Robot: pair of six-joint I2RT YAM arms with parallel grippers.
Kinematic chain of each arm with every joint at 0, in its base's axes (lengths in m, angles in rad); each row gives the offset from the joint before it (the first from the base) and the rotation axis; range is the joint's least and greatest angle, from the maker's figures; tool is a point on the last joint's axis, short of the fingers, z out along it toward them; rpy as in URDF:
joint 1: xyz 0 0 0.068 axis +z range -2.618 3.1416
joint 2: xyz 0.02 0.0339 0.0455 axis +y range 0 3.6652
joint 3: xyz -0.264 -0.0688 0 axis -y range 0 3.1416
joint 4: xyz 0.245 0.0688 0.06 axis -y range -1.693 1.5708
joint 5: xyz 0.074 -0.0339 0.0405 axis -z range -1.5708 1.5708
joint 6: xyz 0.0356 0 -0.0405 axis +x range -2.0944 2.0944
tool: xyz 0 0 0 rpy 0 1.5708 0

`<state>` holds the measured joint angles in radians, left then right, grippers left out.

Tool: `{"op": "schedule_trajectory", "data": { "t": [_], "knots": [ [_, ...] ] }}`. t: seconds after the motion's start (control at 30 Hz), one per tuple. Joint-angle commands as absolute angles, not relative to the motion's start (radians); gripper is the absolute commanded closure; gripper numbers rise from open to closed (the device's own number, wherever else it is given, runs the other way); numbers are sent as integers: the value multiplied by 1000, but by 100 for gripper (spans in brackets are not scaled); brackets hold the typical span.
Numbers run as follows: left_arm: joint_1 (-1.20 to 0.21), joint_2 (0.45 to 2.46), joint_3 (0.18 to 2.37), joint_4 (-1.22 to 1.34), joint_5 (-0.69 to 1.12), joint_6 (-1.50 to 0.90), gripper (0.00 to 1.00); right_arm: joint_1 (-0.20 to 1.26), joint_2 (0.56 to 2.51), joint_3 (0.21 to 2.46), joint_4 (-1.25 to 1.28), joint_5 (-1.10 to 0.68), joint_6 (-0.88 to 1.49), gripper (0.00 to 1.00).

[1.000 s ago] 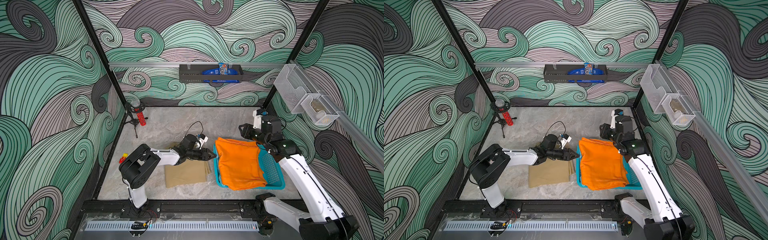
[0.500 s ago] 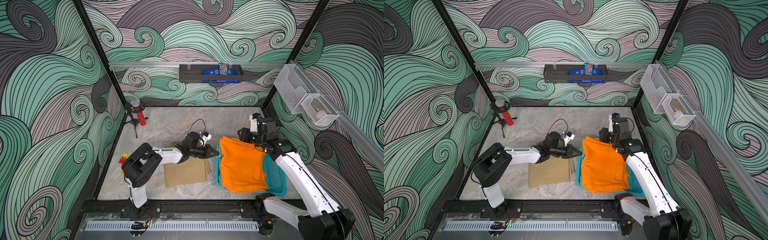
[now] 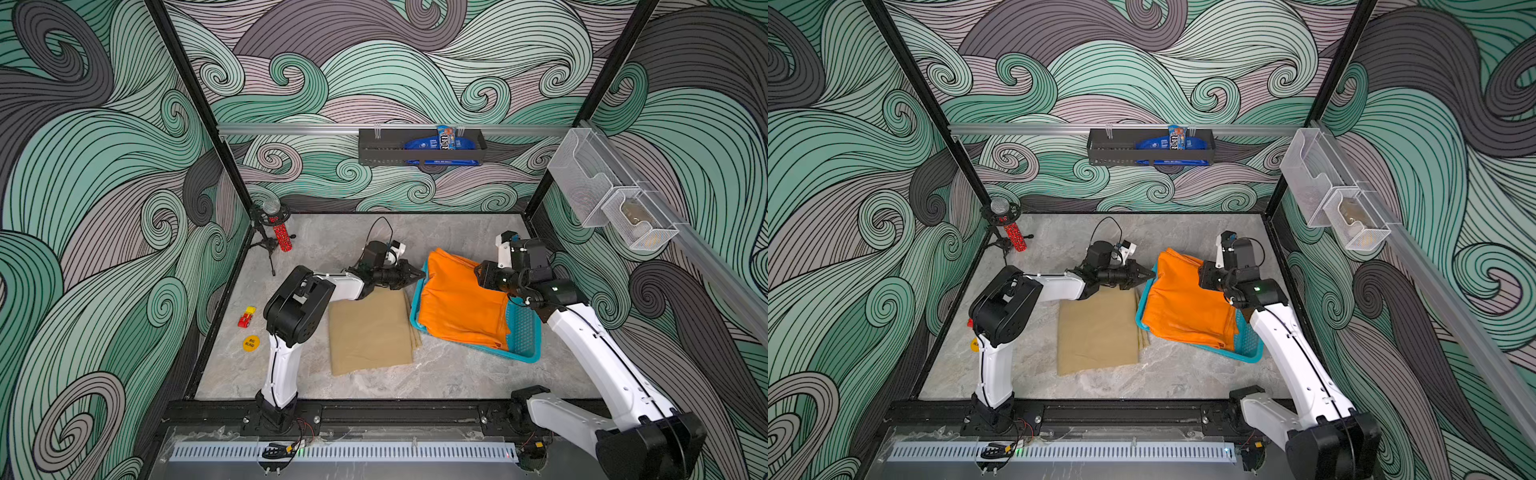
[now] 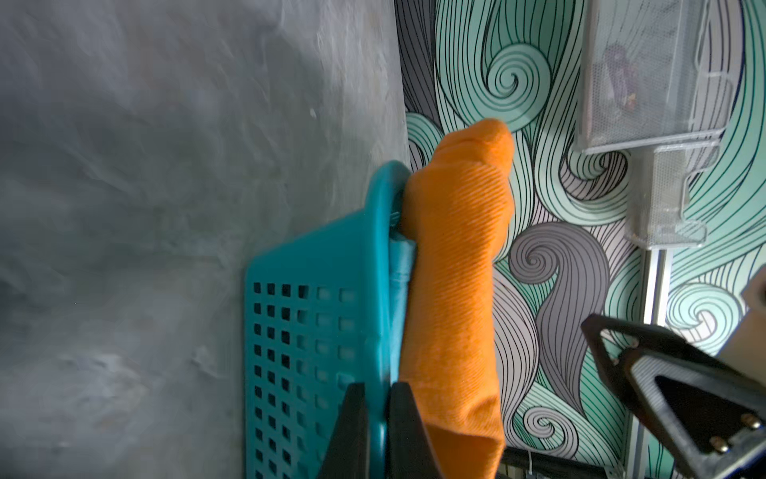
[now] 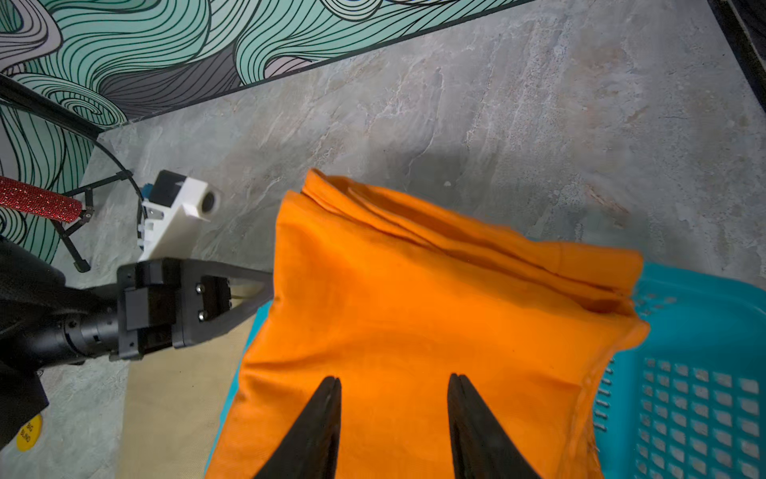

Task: Put the folded long pants in the basket
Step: Move the basket to the center of the board.

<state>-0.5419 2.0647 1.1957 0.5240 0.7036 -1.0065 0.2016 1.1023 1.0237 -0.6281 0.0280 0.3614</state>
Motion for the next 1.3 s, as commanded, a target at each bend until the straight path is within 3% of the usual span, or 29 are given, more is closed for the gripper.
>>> {"op": "schedule_trajectory", "data": {
  "t": [0.0,0.43,0.53,0.6,0.7,0.77,0.87,1.1,1.27],
  "knots": [
    [-478,2100,1262,588,580,-1000,100,201,1123,1022,-628,46,342,55],
    [-377,2094,1215,655,425,-1078,100,202,1206,1027,-624,24,317,55],
    [-374,2099,1199,702,421,-1108,100,208,1199,997,-599,-59,323,50],
    [-373,2109,1206,720,432,-1129,87,222,1181,952,-556,-130,347,41],
    [-364,2106,1235,719,458,-1140,45,280,1142,873,-474,-217,400,30],
    [-349,2080,1254,675,467,-1105,22,349,1123,829,-420,-224,445,26],
    [-317,2017,1259,560,436,-999,1,461,1130,790,-357,-207,502,22],
    [-215,1815,1195,309,442,-770,1,660,1206,742,-268,-115,591,7],
    [-209,1603,1055,61,382,-562,1,702,1197,652,-165,-124,686,5]
  ]
}}
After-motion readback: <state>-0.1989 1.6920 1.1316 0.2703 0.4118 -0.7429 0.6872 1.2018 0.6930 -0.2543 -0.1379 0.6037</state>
